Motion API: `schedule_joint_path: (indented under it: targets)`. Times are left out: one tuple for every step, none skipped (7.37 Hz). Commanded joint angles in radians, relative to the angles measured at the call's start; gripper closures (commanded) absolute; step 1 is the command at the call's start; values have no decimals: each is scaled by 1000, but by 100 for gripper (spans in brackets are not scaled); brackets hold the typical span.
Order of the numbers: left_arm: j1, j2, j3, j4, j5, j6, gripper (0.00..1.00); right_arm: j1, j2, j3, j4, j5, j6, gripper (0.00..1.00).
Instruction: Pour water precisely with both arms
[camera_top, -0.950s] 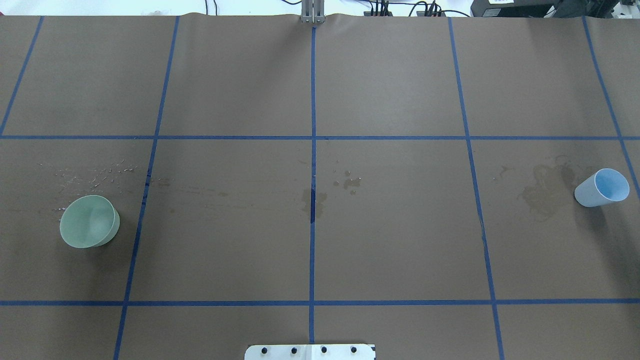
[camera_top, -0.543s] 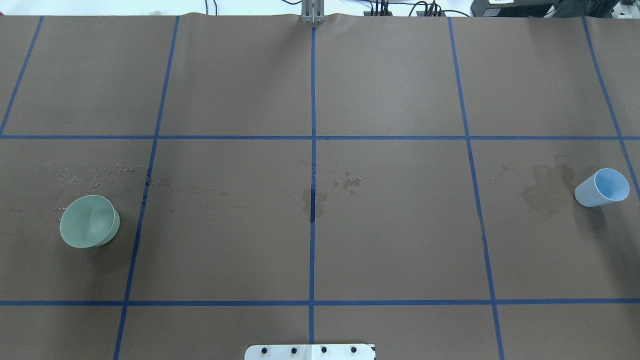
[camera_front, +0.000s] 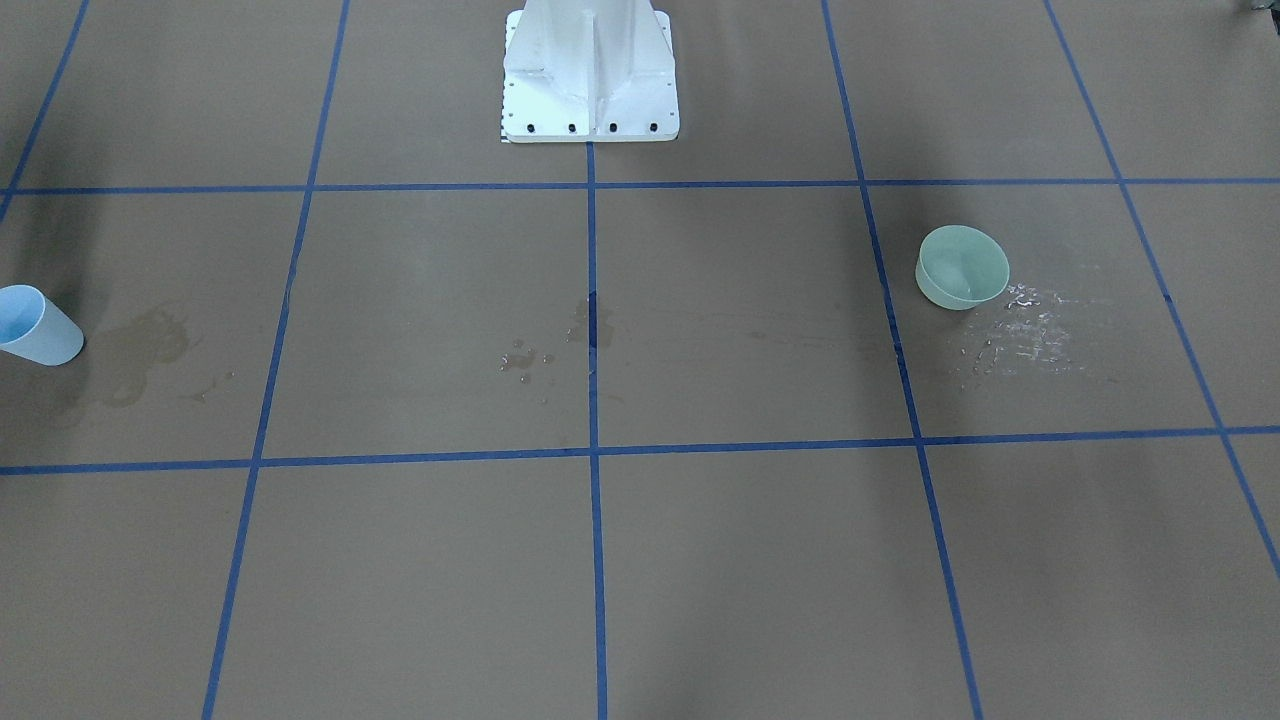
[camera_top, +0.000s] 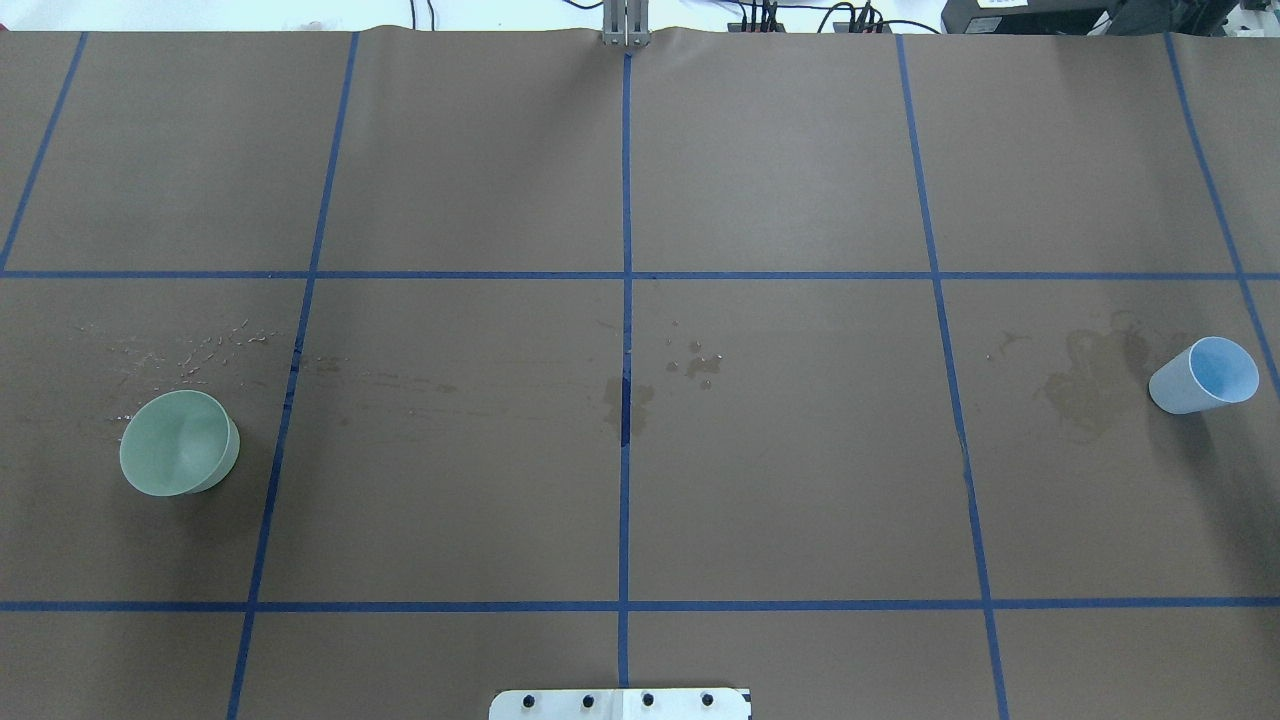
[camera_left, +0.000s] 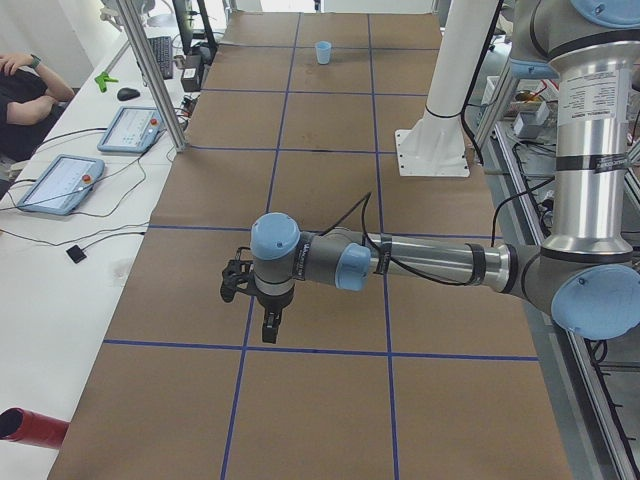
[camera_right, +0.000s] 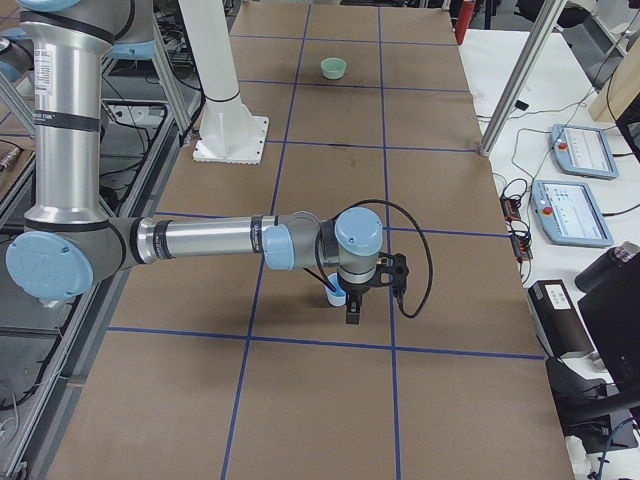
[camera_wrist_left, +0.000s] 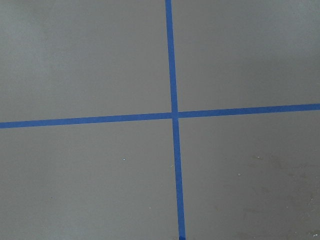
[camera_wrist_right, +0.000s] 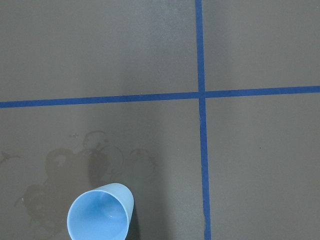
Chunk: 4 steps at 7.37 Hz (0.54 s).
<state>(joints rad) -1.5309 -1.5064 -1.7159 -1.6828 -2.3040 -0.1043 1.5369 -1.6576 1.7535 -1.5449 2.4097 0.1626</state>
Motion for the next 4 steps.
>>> schedule_joint_path:
  targets:
    - [2,-2,7,0,0,2,0,0,-5,0,3,-1,0,0]
    - [2,-2,7,0,0,2,0,0,-5,0,3,-1,0,0]
    - [2,-6,7,0,0,0,0,0,-5,0,5,-1,0,0]
    - [2,-8,7,0,0,0,0,0,-8,0,5,-1,0,0]
